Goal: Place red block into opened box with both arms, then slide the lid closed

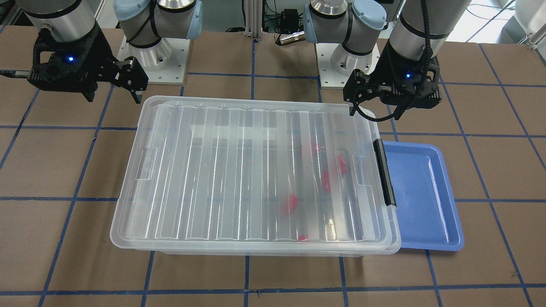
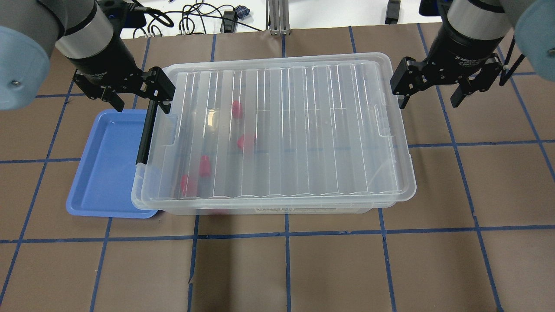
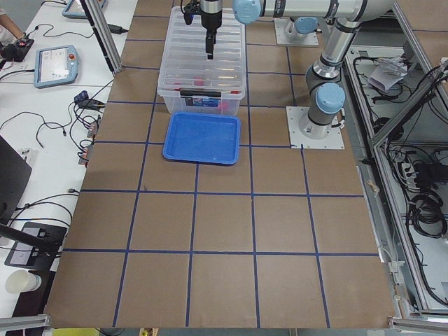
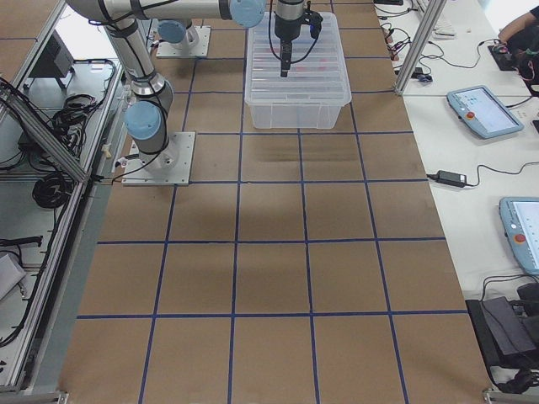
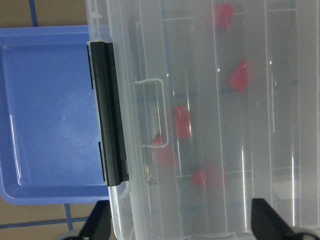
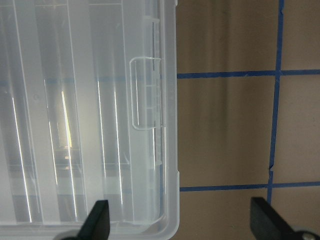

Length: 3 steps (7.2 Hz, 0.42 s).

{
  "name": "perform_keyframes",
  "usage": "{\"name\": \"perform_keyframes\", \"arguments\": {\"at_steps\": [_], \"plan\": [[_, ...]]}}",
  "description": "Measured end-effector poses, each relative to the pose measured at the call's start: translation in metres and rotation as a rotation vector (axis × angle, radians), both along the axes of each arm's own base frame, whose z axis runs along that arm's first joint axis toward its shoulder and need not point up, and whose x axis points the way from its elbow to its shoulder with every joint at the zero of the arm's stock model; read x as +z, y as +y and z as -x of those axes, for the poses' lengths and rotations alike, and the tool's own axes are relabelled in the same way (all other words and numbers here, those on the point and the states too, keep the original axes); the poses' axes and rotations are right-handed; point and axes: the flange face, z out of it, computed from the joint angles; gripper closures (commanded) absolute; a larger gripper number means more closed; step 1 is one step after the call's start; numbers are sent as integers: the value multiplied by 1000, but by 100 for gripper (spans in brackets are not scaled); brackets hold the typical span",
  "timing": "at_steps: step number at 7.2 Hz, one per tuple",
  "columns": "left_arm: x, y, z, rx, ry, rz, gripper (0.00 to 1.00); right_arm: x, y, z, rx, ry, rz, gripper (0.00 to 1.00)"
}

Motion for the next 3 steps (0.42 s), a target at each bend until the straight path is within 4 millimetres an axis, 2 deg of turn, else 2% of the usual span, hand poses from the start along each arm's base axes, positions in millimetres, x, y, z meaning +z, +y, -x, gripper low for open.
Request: {"name": "perform_keyframes", "arguments": {"at_steps": [3], "plan": [[-1,1,0,-5,-3,7,0,0,2,0,0,2,-2,0]]}}
